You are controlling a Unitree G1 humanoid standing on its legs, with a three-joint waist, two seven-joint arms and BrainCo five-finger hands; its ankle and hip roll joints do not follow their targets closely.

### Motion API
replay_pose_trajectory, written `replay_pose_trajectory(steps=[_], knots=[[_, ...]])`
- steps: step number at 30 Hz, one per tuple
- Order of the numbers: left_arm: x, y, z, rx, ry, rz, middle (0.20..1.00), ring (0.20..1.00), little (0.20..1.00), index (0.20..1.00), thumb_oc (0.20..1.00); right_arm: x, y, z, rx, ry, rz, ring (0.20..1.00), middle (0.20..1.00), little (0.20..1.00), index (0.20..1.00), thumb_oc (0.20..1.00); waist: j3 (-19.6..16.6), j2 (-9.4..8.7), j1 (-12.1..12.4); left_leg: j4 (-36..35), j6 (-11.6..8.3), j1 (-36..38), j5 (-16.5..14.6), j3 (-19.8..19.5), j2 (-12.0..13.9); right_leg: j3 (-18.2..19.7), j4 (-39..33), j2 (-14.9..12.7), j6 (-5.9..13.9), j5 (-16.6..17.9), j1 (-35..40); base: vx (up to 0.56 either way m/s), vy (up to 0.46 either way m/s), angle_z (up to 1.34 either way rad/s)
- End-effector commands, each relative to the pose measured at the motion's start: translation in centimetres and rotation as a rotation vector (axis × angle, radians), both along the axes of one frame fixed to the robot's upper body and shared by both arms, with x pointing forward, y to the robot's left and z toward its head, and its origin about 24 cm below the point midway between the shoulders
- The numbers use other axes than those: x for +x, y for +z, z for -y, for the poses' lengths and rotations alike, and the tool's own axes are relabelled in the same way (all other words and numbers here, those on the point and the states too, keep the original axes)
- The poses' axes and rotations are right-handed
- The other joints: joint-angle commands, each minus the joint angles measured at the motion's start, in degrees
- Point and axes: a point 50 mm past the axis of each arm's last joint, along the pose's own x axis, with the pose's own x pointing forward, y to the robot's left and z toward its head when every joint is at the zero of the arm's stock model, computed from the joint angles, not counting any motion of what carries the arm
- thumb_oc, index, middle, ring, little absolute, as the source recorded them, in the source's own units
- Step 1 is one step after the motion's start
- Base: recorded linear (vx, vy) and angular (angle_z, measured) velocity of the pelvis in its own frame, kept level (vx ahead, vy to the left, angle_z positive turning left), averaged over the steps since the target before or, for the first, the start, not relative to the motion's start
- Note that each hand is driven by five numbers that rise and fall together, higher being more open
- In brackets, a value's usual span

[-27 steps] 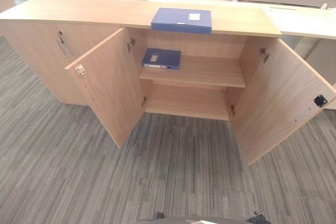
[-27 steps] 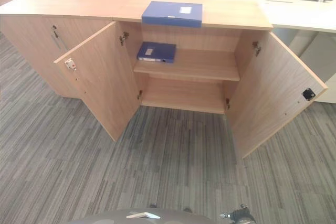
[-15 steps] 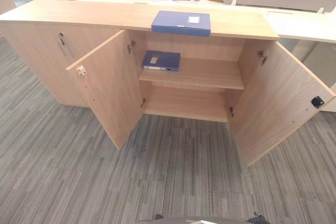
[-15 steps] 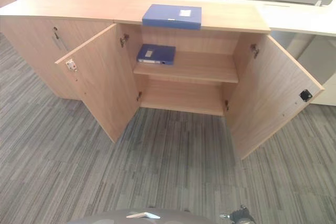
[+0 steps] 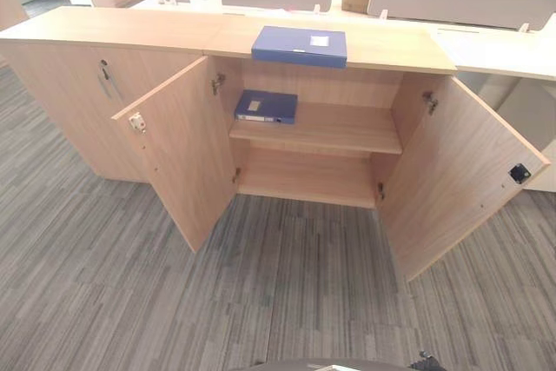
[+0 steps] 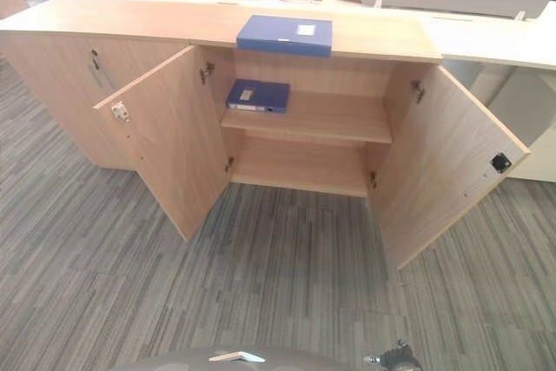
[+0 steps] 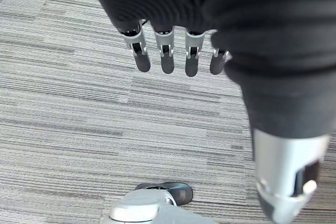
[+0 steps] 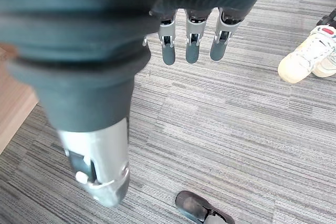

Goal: Put the empty folder in the office cabinet

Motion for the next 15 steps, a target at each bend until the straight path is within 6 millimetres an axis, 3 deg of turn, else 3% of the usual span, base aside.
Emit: replay_pose_trajectory(steps=[1,15], knots=[[1.19,0.19,-1.11,0.043,-0.006,0.004,1.000,1.000,1.000,1.000,1.000,1.72,0.42,0.60,-0.037,0.057,0.026,1.000,1.000,1.000,1.000,1.000,0.7,-0.61,-0.1,-0.1,-3.26,-0.2,-3.9,4.9,3.7,-2.4,-0.3,-3.5,5.56,-2.9,-1.6,0.00,0.000,0.00],[0.66,0.17,-1.34,0.053,0.010,-0.022,1.000,1.000,1.000,1.000,1.000,0.84,0.24,0.70,-0.035,0.032,-0.017,1.000,1.000,1.000,1.000,1.000,0.8,-0.21,0.1,-0.1,-3.53,-0.2,-4.0,5.1,3.8,-3.3,-0.3,-3.8,5.79,-3.2,-1.3,0.01,-0.009,0.00]])
